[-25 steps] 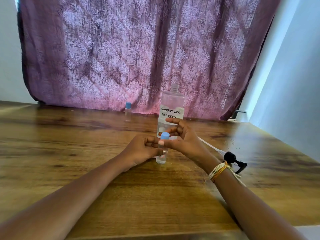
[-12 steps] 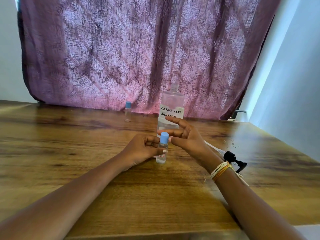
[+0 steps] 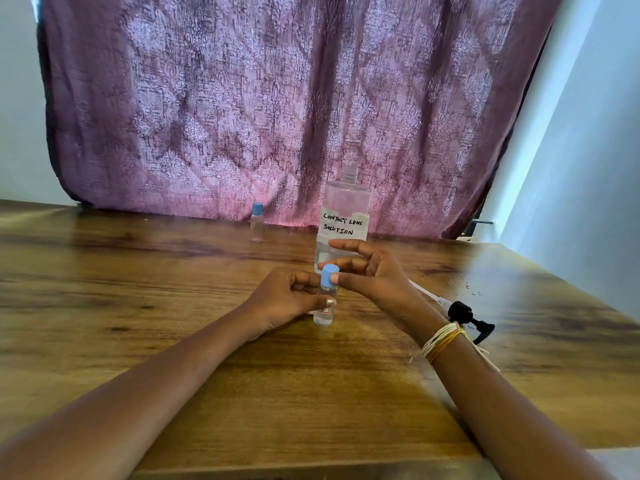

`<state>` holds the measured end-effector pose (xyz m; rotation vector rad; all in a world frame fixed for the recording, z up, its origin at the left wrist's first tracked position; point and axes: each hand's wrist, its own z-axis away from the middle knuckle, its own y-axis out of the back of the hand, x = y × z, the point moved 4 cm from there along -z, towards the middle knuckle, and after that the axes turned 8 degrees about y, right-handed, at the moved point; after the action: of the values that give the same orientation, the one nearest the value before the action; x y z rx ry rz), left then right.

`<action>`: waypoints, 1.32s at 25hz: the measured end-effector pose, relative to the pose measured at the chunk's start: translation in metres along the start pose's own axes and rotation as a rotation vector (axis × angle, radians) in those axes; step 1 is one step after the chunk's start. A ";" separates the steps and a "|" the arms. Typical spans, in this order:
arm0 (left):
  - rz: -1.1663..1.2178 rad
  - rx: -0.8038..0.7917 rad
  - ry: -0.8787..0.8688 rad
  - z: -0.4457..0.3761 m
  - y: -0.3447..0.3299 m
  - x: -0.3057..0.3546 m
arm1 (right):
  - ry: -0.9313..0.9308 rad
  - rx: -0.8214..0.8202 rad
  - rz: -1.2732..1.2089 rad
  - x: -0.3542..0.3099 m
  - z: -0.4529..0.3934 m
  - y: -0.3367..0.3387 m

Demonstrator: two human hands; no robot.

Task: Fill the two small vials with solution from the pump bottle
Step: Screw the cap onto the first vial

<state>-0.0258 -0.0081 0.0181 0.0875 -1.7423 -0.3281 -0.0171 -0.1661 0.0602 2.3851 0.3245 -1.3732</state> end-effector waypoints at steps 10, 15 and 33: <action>0.015 -0.004 0.011 -0.003 0.000 -0.004 | -0.007 -0.043 0.012 -0.002 0.002 -0.001; -0.056 0.065 -0.016 -0.001 0.000 -0.003 | 0.023 0.051 0.120 0.000 0.001 0.002; -0.268 0.120 -0.001 -0.008 0.028 -0.006 | -0.122 0.011 0.269 0.037 -0.003 -0.023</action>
<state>-0.0135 0.0190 0.0215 0.4098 -1.7530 -0.4182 -0.0045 -0.1433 0.0248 2.2423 -0.0365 -1.3868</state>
